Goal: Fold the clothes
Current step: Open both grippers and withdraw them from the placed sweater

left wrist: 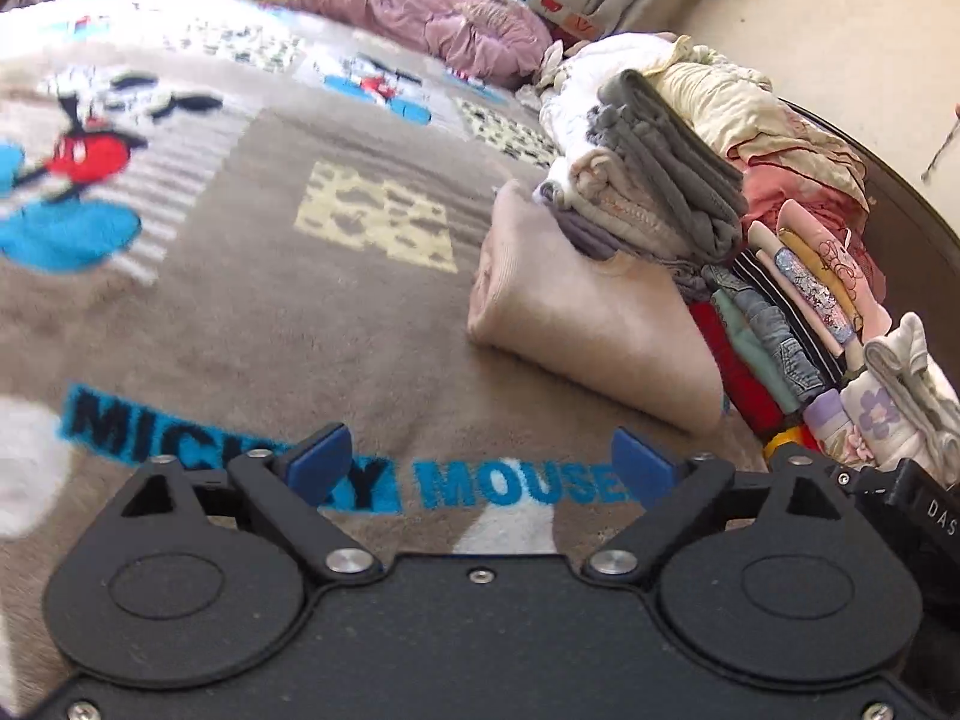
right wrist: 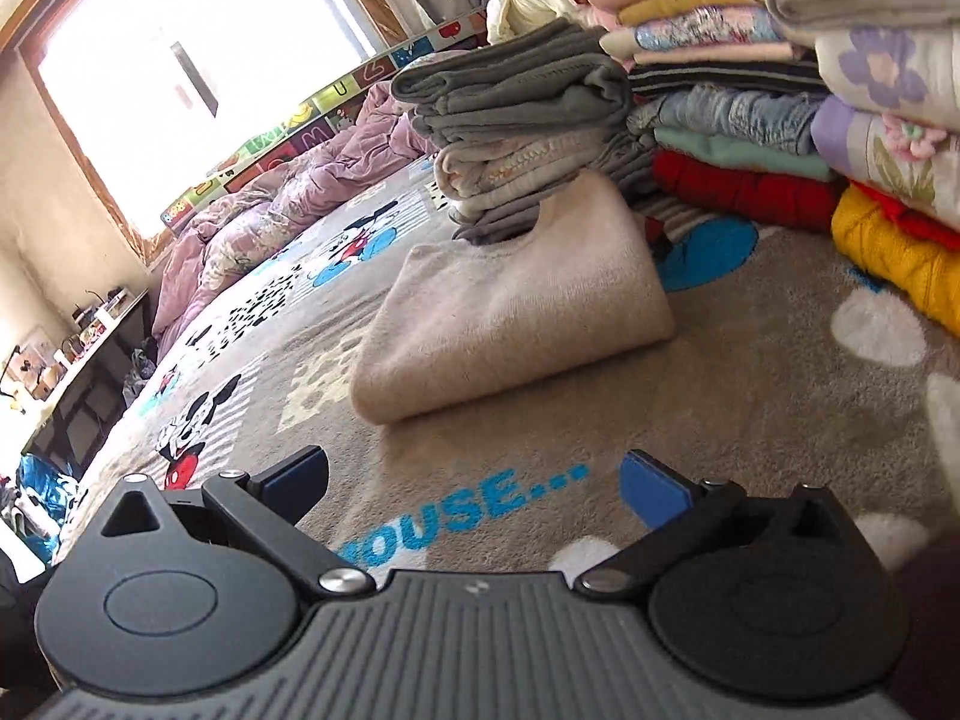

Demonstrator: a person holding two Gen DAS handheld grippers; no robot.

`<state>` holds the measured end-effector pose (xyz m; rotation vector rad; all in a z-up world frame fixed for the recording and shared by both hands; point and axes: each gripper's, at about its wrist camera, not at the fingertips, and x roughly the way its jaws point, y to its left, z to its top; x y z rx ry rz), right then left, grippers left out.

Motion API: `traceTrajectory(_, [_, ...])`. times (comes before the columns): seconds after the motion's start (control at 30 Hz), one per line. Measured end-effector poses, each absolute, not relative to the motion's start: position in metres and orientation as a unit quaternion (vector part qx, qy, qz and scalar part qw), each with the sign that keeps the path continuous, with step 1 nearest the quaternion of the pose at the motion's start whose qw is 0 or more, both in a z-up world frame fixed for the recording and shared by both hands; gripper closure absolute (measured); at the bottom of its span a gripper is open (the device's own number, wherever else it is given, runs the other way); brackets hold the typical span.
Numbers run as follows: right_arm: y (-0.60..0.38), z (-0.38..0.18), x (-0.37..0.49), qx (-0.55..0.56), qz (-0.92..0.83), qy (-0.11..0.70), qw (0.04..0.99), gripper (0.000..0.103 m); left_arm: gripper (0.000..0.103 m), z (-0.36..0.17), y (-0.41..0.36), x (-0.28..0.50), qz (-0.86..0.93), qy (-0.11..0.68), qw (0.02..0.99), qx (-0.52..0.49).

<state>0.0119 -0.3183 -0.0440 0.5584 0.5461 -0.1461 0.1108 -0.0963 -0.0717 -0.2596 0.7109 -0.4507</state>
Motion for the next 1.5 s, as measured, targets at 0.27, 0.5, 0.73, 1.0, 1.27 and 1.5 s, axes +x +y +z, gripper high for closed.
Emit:
traceTrajectory(0.27, [-0.309,0.013,-0.019,0.212,-0.108,0.273,0.932,0.0,0.0,-0.005,-0.126,0.067,-0.229,0.287,0.93,-0.015])
traceTrajectory(0.5, [-0.304,0.026,-0.039,0.161,-0.135,0.285,0.935,0.0,0.0,0.004,-0.135,0.044,-0.203,0.256,0.945,0.029])
traceTrajectory(0.73, [-0.298,0.028,-0.044,0.14,-0.155,0.289,0.934,0.0,0.0,0.0,-0.134,0.041,-0.213,0.263,0.941,0.024])
traceTrajectory(1.0, [-0.294,0.028,-0.046,0.129,-0.172,0.295,0.931,0.0,0.0,-0.003,-0.133,0.038,-0.213,0.269,0.939,0.019])
traceTrajectory(1.27, [-0.287,0.027,-0.047,0.115,-0.17,0.302,0.931,0.0,0.0,-0.006,-0.135,0.033,-0.22,0.262,0.939,0.028])
traceTrajectory(1.5, [-0.284,0.026,-0.046,0.11,-0.166,0.307,0.931,0.0,0.0,-0.008,-0.134,0.033,-0.225,0.263,0.938,0.024])
